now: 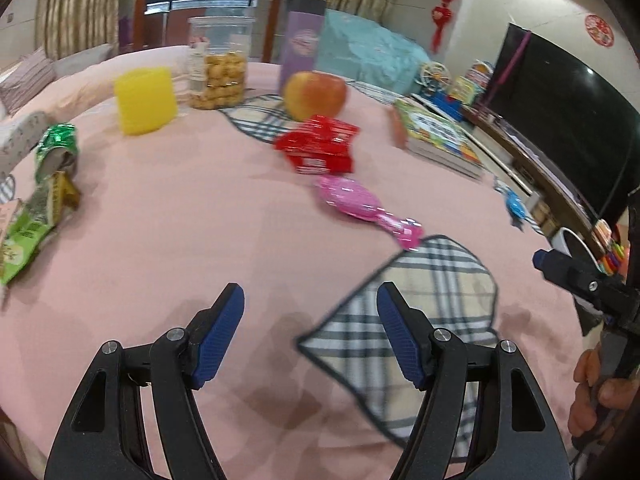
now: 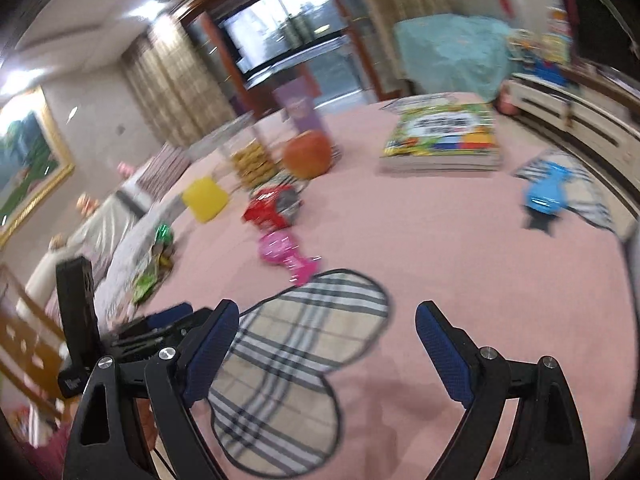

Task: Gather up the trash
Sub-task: 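Grasp the pink hairbrush with the right tool while the left tool grasps the red snack bag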

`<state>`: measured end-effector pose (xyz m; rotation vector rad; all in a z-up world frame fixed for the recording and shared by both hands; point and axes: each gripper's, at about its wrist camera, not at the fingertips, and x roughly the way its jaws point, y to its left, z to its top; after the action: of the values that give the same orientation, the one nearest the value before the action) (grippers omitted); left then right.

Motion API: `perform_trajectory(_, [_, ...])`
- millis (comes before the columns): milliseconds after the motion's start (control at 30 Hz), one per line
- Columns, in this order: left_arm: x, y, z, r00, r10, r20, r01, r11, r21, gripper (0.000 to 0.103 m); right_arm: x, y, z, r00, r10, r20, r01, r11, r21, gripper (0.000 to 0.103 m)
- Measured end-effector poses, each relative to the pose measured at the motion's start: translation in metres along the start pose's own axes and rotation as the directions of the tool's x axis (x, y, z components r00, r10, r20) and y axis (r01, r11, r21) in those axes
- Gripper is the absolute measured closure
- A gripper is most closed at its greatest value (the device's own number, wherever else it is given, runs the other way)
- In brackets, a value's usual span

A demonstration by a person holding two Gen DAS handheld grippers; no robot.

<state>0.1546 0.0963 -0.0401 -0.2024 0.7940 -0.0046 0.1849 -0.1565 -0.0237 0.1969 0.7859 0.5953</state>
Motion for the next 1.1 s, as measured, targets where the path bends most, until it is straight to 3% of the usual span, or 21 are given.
perform_trajectory(300, [0.01, 0.042, 0.014, 0.997, 0.073, -0.012, -0.073, 0.996, -0.043, 0.033, 0.066, 0.04, 0.015, 0.996, -0.002, -0.093, -0.013, 0.986, -0.166, 0.013])
perform_trajectory(433, [0.018, 0.048, 0.025, 0.996, 0.083, -0.013, -0.084, 0.996, -0.038, 0.033, 0.095, 0.051, 0.023, 0.991, -0.034, -0.126, 0.004, 0.972, -0.233, 0.024])
perform_trajectory(600, [0.033, 0.046, 0.043, 0.995, 0.098, -0.022, -0.098, 0.995, 0.001, 0.033, 0.13, 0.05, 0.029, 0.983, -0.072, -0.167, 0.021, 0.957, -0.29, 0.027])
perform_trajectory(633, [0.036, 0.045, 0.046, 0.995, 0.093, -0.024, -0.093, 0.996, 0.002, 0.033, 0.135, 0.049, 0.03, 0.981, -0.08, -0.174, 0.025, 0.955, -0.296, 0.036])
perform_trajectory(667, [0.038, 0.044, 0.051, 0.996, 0.083, -0.021, -0.083, 0.997, 0.003, 0.032, 0.141, 0.049, 0.03, 0.978, -0.095, -0.185, 0.033, 0.95, -0.311, 0.053])
perform_trajectory(700, [0.04, 0.041, 0.054, 0.997, 0.078, -0.018, -0.078, 0.997, 0.007, 0.032, 0.145, 0.049, 0.029, 0.974, -0.109, -0.201, 0.039, 0.945, -0.326, 0.064])
perform_trajectory(800, [0.05, 0.029, 0.064, 0.998, 0.062, -0.016, -0.061, 0.998, 0.026, 0.027, 0.145, 0.049, 0.024, 0.965, -0.142, -0.22, 0.053, 0.93, -0.364, 0.081])
perform_trajectory(933, [0.061, 0.009, 0.074, 1.0, 0.031, -0.002, -0.031, 0.998, 0.05, 0.021, 0.124, 0.035, 0.021, 0.967, -0.125, -0.221, 0.056, 0.954, -0.294, 0.082])
perform_trajectory(1100, [0.087, -0.018, 0.088, 0.997, 0.079, 0.019, -0.081, 0.989, 0.126, 0.014, 0.074, -0.022, 0.01, 0.979, -0.082, -0.185, 0.073, 0.996, -0.051, 0.082])
